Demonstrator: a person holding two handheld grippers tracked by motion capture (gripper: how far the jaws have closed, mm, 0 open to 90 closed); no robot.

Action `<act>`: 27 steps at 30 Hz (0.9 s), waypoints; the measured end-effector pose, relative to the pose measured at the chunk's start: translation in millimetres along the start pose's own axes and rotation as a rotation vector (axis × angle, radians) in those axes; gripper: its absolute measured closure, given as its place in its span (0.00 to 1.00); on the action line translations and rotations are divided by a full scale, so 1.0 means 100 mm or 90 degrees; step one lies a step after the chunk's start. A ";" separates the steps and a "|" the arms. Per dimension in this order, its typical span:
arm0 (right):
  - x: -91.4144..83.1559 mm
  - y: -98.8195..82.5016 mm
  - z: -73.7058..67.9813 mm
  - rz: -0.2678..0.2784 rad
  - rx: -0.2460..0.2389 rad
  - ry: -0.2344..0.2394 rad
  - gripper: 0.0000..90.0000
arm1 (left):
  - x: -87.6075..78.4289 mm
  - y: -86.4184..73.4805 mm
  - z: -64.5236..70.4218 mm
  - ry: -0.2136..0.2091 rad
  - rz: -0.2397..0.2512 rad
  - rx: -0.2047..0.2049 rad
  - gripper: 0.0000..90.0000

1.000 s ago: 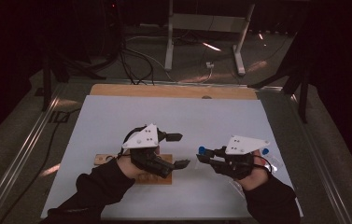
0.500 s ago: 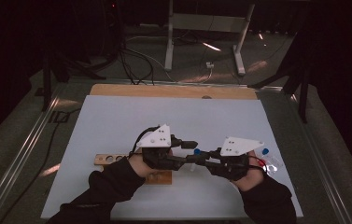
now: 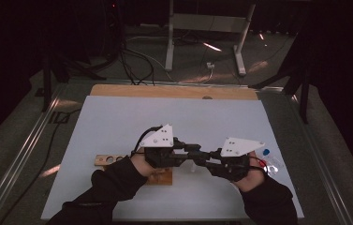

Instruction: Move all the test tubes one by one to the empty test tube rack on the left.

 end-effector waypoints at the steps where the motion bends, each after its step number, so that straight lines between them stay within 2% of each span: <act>1: 0.00 0.00 0.00 0.003 -0.001 -0.001 0.84 | -0.01 0.01 0.00 0.003 0.002 -0.001 0.86; 4: -0.01 0.00 0.01 0.006 -0.010 -0.002 0.72 | -0.07 0.04 -0.04 0.010 0.008 -0.005 0.86; 7: -0.04 0.00 0.02 0.016 -0.010 -0.005 0.64 | -0.14 0.06 -0.08 0.028 0.009 -0.004 0.86; 10: -0.08 0.02 0.05 0.029 -0.007 0.007 0.54 | -0.21 0.08 -0.10 0.042 0.010 -0.004 0.87; 15: -0.18 0.04 0.07 0.055 0.013 -0.023 0.39 | -0.35 0.09 -0.13 0.070 0.006 -0.003 0.87; 19: -0.25 0.06 0.09 0.099 0.016 -0.057 0.16 | -0.47 0.05 -0.16 0.095 -0.001 -0.007 0.87; 21: -0.27 0.06 0.10 0.102 0.008 -0.055 0.02 | -0.53 0.04 -0.19 0.107 -0.003 -0.011 0.86; 23: -0.29 0.06 0.10 0.108 0.014 -0.061 0.00 | -0.59 0.02 -0.21 0.120 -0.003 -0.012 0.87; 27: -0.34 0.07 0.11 0.108 0.028 -0.054 0.00 | -0.70 -0.04 -0.25 0.143 -0.008 -0.021 0.87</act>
Point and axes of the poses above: each handheld gripper's, and its own axes: x roughly forward along the jaws, y roughly out of its top, z roughly to its right, the point moved 1 cm from there along x, roughly forward along the jaws, and after that the axes turned 3 degrees about z, right-handed, at the moved point
